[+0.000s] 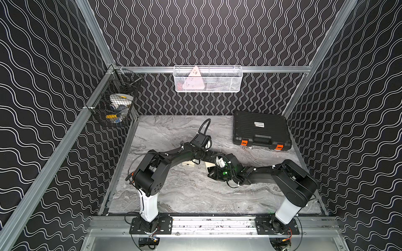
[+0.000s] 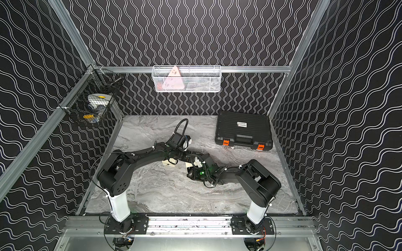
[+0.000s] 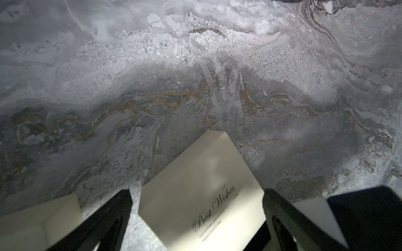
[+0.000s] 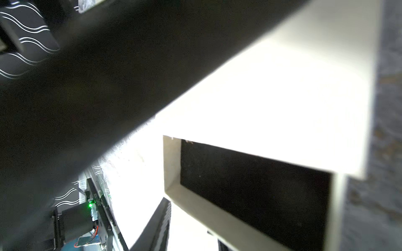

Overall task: Place the earrings into the drawer-style jewelry box
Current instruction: Close the drawer of the jewelry box.

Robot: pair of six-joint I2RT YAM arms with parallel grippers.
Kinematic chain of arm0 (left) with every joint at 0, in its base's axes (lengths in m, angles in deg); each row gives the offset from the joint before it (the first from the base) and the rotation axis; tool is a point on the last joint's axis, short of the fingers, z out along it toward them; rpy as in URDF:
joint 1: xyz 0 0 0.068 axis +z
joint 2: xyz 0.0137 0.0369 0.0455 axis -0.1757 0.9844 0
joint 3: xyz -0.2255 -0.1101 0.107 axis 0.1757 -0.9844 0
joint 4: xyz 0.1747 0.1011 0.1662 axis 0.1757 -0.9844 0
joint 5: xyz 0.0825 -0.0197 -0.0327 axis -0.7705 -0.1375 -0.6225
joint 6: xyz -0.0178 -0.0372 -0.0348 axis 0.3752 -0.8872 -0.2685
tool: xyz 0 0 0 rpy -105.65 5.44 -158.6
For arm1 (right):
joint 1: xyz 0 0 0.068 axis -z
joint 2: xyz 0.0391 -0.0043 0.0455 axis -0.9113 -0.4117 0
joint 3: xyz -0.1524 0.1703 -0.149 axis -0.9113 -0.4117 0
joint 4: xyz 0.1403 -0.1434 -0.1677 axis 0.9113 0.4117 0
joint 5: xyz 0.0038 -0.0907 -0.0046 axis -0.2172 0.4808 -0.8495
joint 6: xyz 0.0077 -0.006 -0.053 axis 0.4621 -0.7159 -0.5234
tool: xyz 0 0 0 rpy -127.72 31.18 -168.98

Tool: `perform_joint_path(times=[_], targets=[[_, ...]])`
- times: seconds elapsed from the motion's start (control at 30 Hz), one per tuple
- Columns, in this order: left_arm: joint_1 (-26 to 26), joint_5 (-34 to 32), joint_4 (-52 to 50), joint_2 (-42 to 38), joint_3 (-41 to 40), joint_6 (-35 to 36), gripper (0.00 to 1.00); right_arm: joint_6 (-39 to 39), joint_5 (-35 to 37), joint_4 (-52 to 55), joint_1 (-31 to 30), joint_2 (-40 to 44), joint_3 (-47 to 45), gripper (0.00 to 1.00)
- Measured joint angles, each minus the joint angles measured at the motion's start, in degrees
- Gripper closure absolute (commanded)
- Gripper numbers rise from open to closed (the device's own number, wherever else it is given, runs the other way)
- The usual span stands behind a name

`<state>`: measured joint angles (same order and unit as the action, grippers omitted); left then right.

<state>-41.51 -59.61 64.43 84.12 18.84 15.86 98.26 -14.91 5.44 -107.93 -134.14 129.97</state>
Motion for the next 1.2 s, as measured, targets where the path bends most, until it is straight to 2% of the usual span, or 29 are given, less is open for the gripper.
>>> perform_joint_path(times=[0.17,0.47,0.7,1.0,1.2], targets=[[0.0,0.1,0.2,0.0,-0.1,-0.2,0.01,0.0,0.2,-1.7,0.1,0.2,-1.2,0.69],[-0.3,6.1,0.0,0.0,-0.5,-0.2,0.01,4.3,2.9,-15.3,0.1,2.6,-11.2,0.82],[0.3,8.1,0.2,-0.6,-1.6,-0.9,0.01,7.7,4.2,-23.8,0.4,2.1,-14.2,0.84],[1.1,9.1,0.7,-1.8,-2.6,-1.1,0.01,10.6,3.6,-28.2,2.3,-0.6,-14.6,0.85],[4.8,9.2,0.5,-0.9,3.8,-1.1,0.01,11.1,3.2,-29.7,2.3,-0.6,-15.8,0.85]])
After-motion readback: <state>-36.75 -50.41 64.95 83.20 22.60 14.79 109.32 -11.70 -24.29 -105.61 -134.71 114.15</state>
